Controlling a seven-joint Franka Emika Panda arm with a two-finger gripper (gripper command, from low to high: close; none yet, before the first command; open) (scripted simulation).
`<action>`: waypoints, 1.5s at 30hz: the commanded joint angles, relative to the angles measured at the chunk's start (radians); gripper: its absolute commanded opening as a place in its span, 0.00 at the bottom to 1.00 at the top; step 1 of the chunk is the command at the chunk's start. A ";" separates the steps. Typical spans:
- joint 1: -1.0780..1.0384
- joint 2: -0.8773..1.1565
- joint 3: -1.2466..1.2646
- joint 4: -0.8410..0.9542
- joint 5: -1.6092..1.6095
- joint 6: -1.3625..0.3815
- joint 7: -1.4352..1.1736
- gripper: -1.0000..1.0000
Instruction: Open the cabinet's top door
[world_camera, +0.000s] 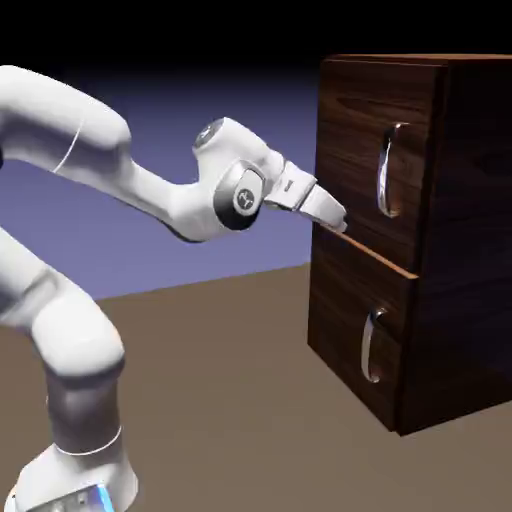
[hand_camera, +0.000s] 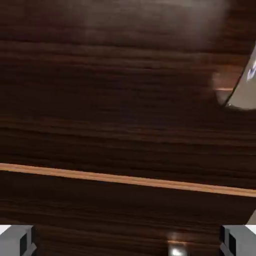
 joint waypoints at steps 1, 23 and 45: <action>0.014 -0.005 -0.014 0.006 -0.044 -0.003 0.034 0.50; 0.316 -0.115 -0.317 0.143 -1.000 -0.080 0.792 0.50; 0.618 -0.225 -0.620 0.280 -1.957 -0.156 1.549 0.50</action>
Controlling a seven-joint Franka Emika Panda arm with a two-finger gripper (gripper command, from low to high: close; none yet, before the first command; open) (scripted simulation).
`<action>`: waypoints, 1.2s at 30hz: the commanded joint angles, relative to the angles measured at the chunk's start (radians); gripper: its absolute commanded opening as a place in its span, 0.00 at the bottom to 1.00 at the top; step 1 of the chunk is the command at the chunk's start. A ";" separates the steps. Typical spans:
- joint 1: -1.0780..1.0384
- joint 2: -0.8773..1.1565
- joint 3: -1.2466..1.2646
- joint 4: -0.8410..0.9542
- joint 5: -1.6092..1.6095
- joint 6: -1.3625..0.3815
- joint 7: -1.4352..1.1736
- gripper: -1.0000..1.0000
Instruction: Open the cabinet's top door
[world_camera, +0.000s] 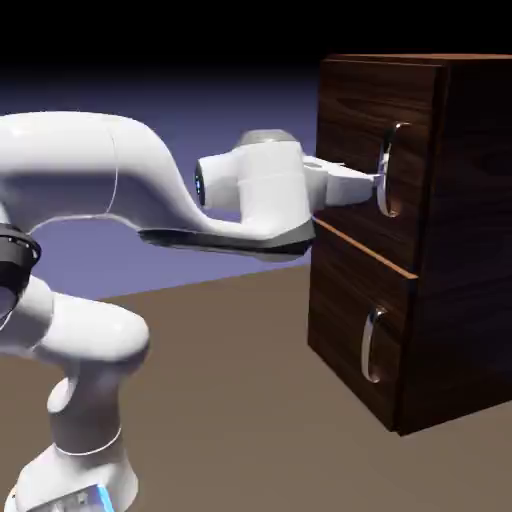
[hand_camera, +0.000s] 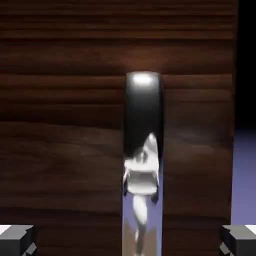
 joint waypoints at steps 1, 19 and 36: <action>0.003 -0.001 -0.003 0.001 -0.008 -0.001 0.006 0.50; -0.183 0.109 0.214 -0.065 0.165 -0.156 0.049 0.00; -0.550 -0.050 0.767 -0.311 0.744 -0.410 -0.120 0.00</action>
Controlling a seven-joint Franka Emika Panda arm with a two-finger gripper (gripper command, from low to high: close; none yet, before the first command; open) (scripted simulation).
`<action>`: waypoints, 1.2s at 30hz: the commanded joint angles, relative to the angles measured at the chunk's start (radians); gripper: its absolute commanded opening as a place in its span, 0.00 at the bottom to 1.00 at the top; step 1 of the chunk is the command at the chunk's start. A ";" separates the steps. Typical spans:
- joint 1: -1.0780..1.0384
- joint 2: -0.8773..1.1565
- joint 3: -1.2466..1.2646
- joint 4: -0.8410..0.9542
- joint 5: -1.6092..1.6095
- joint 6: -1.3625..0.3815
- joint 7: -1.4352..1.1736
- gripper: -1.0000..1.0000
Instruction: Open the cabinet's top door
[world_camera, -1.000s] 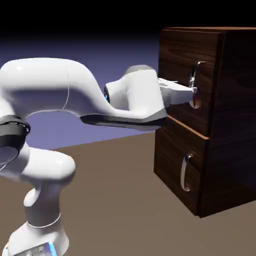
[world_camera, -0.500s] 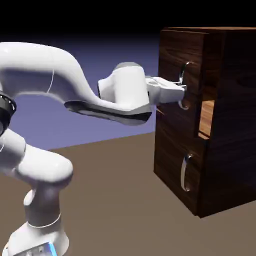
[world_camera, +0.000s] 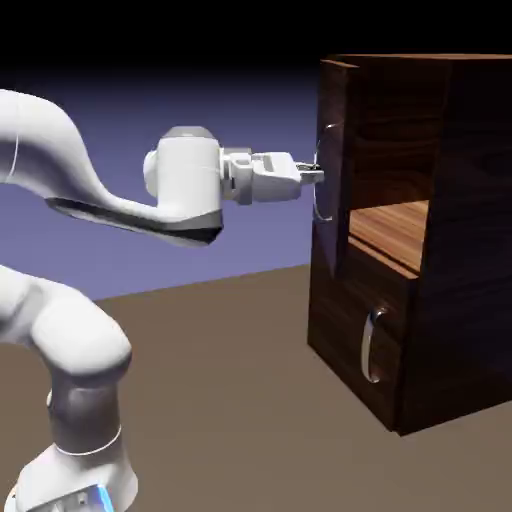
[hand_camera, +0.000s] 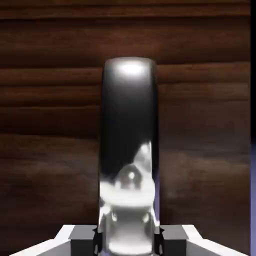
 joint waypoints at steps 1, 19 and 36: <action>-0.001 -0.012 0.029 -0.011 0.045 -0.031 -0.017 0.00; -0.007 0.099 0.650 0.132 0.750 -0.752 -0.101 0.00; -0.426 0.531 1.264 0.644 0.963 -1.402 0.036 0.00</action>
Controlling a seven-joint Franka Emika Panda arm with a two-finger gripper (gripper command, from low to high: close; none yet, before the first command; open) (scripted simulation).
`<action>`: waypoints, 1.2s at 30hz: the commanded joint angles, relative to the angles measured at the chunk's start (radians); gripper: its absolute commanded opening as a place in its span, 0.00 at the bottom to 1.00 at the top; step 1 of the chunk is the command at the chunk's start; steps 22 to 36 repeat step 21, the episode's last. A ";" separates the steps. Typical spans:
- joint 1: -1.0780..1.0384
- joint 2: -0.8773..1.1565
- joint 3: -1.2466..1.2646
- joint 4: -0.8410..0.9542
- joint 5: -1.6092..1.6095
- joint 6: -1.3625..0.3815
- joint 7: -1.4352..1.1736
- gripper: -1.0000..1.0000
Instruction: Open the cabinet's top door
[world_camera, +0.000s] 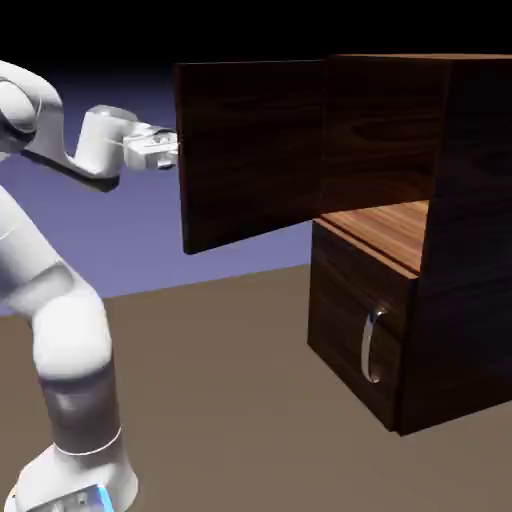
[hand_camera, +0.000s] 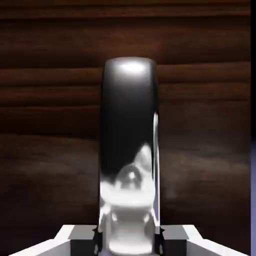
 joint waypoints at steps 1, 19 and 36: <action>-0.032 0.017 0.037 0.021 0.002 -0.024 0.007 0.00; -0.677 -0.163 0.551 0.348 0.161 -0.148 -0.095 0.00; -0.746 -0.212 0.585 0.406 0.186 -0.167 -0.125 0.00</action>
